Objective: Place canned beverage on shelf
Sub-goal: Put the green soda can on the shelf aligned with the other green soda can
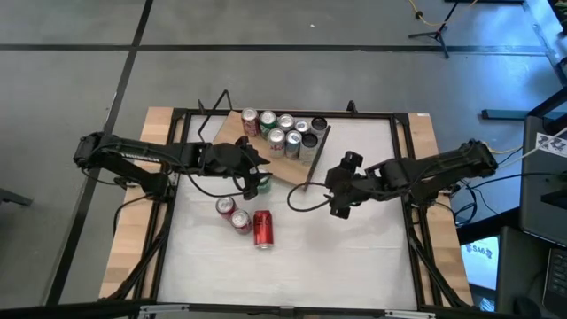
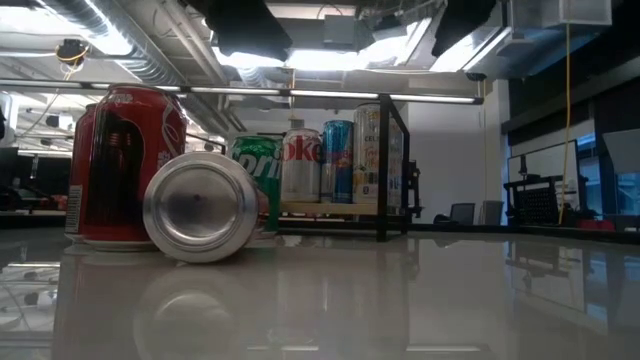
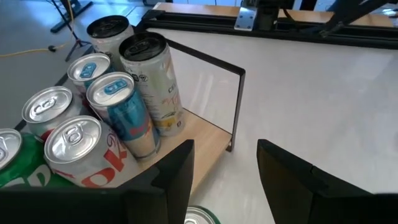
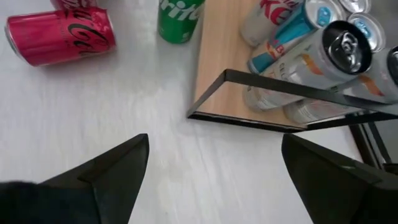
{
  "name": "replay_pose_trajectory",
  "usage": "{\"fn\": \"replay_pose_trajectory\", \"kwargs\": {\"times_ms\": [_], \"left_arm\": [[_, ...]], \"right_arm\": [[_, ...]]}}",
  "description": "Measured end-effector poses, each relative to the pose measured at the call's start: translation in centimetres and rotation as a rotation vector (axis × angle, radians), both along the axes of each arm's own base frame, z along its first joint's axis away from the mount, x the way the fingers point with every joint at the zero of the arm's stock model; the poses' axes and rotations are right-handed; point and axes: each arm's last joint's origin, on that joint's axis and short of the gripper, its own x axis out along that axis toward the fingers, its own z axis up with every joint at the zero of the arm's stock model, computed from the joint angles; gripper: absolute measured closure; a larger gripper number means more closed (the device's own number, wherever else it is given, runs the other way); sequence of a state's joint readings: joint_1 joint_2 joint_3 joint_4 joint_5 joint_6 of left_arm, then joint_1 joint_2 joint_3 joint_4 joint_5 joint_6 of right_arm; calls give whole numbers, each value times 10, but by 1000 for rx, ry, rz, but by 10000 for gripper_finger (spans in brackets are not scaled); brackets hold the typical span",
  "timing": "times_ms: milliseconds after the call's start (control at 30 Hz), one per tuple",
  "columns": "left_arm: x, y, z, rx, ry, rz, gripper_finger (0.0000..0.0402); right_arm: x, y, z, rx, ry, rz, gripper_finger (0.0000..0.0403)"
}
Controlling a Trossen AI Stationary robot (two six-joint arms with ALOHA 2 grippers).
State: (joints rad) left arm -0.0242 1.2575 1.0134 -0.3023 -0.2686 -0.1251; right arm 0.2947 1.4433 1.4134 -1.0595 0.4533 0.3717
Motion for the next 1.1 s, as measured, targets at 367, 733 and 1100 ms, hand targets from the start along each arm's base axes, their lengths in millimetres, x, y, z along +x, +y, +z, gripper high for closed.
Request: {"fn": "replay_pose_trajectory", "kwargs": {"times_ms": [367, 733, 1100], "left_arm": [[6, 15, -7, -92, -9, 120, 237], [5, 16, -7, -81, -6, 115, 237], [5, 16, -7, -79, -5, 114, 237]], "right_arm": [[1, 0, -1, 4, -11, 2, 42], [1, 2, -2, 45, 3, 26, 42], [1, 4, -3, 126, 27, 71, 42]]}}
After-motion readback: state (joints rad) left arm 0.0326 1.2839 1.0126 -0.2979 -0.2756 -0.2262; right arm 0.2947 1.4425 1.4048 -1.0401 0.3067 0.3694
